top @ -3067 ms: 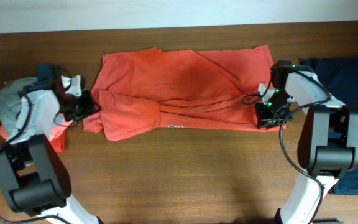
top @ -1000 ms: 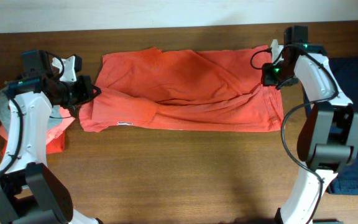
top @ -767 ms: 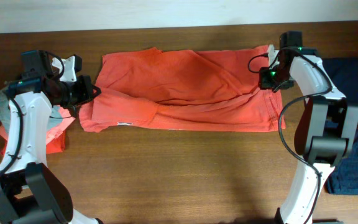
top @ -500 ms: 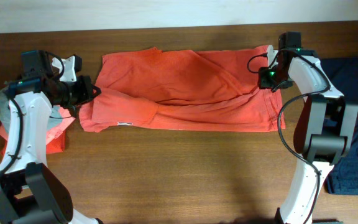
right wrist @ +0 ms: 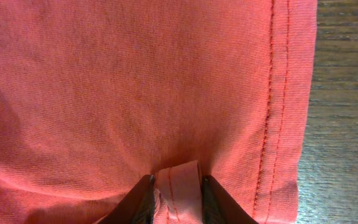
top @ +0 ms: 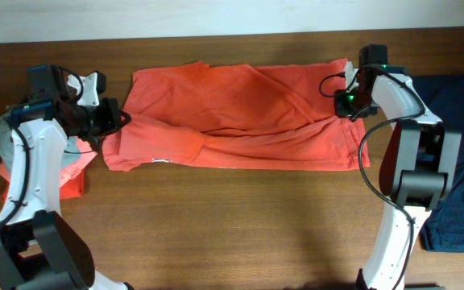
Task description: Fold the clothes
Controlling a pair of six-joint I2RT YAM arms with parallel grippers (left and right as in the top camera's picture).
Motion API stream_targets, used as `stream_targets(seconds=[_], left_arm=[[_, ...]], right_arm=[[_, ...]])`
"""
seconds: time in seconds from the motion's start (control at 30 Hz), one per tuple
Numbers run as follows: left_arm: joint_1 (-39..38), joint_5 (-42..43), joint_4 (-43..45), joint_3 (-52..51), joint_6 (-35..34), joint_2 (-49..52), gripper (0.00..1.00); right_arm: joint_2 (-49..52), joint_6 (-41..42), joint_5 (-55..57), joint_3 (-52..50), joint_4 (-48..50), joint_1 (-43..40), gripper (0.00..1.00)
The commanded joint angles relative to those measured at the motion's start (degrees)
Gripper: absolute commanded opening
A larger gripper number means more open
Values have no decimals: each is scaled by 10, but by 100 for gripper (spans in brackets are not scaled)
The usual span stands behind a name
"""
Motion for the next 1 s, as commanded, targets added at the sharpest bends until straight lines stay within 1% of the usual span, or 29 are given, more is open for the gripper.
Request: stream_targets(seconds=[0.0, 0.2, 0.53, 0.57, 0.63, 0.67, 0.77, 0.9, 0.97], left_arm=[[2, 10, 2, 8, 5, -5, 1], [2, 10, 2, 8, 5, -5, 0], [2, 10, 2, 8, 5, -5, 0], [2, 10, 3, 8, 5, -5, 0], [2, 10, 4, 8, 5, -5, 1], [2, 10, 4, 8, 5, -5, 1], [2, 10, 4, 8, 5, -5, 1], [2, 10, 8, 8, 5, -6, 1], [3, 11, 5, 13, 4, -9, 1]], right_arm=[[8, 18, 13, 9, -5, -3, 29], [2, 18, 16, 28, -17, -3, 30], [2, 18, 16, 28, -24, -3, 29], [2, 18, 16, 28, -24, -3, 26], [2, 18, 16, 28, -26, -3, 6], [2, 18, 16, 28, -28, -3, 4], [1, 18, 16, 35, -45, -3, 4], [-23, 20, 25, 67, -99, -9, 4], [-48, 33, 36, 85, -130, -17, 4]])
